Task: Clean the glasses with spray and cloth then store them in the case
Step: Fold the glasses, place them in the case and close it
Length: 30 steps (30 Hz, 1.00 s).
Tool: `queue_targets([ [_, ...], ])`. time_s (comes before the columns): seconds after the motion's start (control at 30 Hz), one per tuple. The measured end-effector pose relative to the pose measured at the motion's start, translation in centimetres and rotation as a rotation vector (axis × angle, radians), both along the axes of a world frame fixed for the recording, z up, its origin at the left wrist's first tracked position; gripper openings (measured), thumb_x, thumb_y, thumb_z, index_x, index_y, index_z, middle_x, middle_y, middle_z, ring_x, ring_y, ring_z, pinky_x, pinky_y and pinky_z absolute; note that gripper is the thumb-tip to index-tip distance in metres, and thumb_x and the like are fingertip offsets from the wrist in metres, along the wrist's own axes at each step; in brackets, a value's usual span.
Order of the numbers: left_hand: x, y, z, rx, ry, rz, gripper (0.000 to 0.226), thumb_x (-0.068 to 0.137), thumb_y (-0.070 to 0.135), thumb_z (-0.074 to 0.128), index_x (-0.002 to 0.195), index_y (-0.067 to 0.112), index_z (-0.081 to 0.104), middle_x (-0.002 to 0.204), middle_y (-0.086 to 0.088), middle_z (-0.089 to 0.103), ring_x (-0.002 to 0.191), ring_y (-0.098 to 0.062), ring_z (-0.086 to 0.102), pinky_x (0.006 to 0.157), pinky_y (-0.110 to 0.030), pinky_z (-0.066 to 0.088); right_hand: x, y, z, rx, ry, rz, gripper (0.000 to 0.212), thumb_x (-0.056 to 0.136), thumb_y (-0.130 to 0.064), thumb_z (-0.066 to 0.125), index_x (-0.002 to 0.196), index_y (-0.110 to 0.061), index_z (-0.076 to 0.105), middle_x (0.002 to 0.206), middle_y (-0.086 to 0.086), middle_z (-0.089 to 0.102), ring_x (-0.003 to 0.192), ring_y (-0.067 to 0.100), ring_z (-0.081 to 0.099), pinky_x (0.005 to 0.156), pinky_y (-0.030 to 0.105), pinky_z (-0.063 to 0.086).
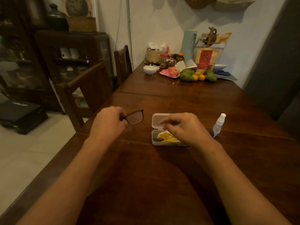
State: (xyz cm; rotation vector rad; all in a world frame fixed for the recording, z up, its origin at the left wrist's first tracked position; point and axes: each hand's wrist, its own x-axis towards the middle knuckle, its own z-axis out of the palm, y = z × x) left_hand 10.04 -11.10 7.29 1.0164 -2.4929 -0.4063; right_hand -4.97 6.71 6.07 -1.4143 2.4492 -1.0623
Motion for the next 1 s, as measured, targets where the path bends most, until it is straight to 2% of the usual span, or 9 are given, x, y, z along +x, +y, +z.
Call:
queue_targets([
  [0.1,0.7,1.1,1.5,-0.037,0.110,-0.091,0.025,0.090,0.018,0.069,0.115,0.019,0.072,0.109,0.000,0.073,0.101,-0.014,0.066,0.090,-0.034,0.053,0.6,0.0,0.9,-0.092,-0.024,-0.025,0.029,0.095,-0.022,0.064,0.121,-0.034,0.067,0.115,-0.011,0.068,0.109,0.002,0.060,0.081,0.020,0.052],
  [0.17,1.0,1.8,2.2,-0.069,0.181,-0.149,0.028,0.090,0.018,0.068,0.118,0.019,0.071,0.111,0.000,0.074,0.102,-0.013,0.067,0.093,-0.033,0.054,1.0,0.1,1.6,-0.142,-0.096,-0.025,0.037,0.094,-0.026,0.067,0.129,-0.036,0.061,0.118,-0.012,0.068,0.112,0.002,0.060,0.084,0.024,0.053],
  [0.33,1.3,3.3,2.9,-0.220,0.292,-0.333,0.028,0.085,0.014,0.073,0.114,0.018,0.073,0.105,-0.002,0.076,0.095,-0.016,0.070,0.082,-0.028,0.053,2.0,-0.1,3.3,-0.299,-0.469,0.015,0.031,0.095,-0.039,0.061,0.123,-0.026,0.067,0.106,-0.006,0.073,0.091,0.006,0.072,0.071,0.019,0.054],
  [0.4,1.2,3.9,2.9,-0.307,0.316,-0.443,0.027,0.080,0.008,0.078,0.106,0.016,0.076,0.096,-0.004,0.077,0.088,-0.019,0.072,0.080,-0.034,0.056,2.0,-0.1,3.6,-0.381,-0.610,-0.025,0.025,0.096,-0.035,0.061,0.115,-0.020,0.071,0.095,-0.002,0.077,0.083,0.008,0.074,0.067,0.017,0.054],
  [0.5,0.8,4.3,2.1,-0.444,0.295,-0.533,0.029,0.072,0.004,0.083,0.097,0.018,0.078,0.091,-0.001,0.078,0.084,-0.018,0.074,0.093,-0.045,0.048,1.6,0.3,3.9,-0.436,-0.779,-0.076,0.016,0.095,-0.019,0.066,0.110,-0.018,0.070,0.095,0.002,0.079,0.084,0.013,0.075,0.066,0.021,0.056],
  [0.6,0.4,4.5,1.3,-0.493,0.268,-0.562,0.028,0.070,0.010,0.084,0.094,0.023,0.078,0.088,0.003,0.078,0.085,-0.015,0.074,0.097,-0.044,0.036,1.1,0.5,4.0,-0.500,-0.889,-0.078,0.028,0.092,-0.005,0.067,0.117,-0.017,0.065,0.095,0.008,0.079,0.081,0.015,0.075,0.065,0.025,0.058],
  [0.77,0.2,4.0,0.8,-0.408,0.225,-0.551,0.040,0.071,0.025,0.085,0.108,0.032,0.072,0.094,0.012,0.077,0.092,-0.008,0.071,0.106,-0.046,0.028,0.5,0.5,3.5,-0.610,-0.929,-0.110,0.027,0.094,0.004,0.059,0.115,-0.009,0.069,0.083,0.005,0.075,0.073,0.013,0.070,0.073,0.031,0.061],
  [0.9,0.7,2.4,0.9,-0.326,0.382,-0.475,0.031,0.081,0.033,0.075,0.111,0.029,0.070,0.094,0.015,0.073,0.090,-0.001,0.065,0.108,-0.044,0.031,0.3,0.8,3.6,-0.641,-0.872,-0.141,0.027,0.094,0.005,0.057,0.112,-0.011,0.070,0.079,0.003,0.074,0.069,0.011,0.068,0.074,0.031,0.060],
  [1.0,1.3,1.8,1.1,-0.213,0.607,-0.299,0.019,0.085,0.024,0.072,0.103,0.018,0.072,0.090,0.014,0.066,0.080,0.005,0.062,0.084,-0.027,0.053,0.2,1.0,3.6,-0.674,-0.825,-0.169,0.027,0.095,0.005,0.057,0.109,-0.014,0.070,0.078,0.002,0.074,0.071,0.012,0.068,0.078,0.033,0.060],
])
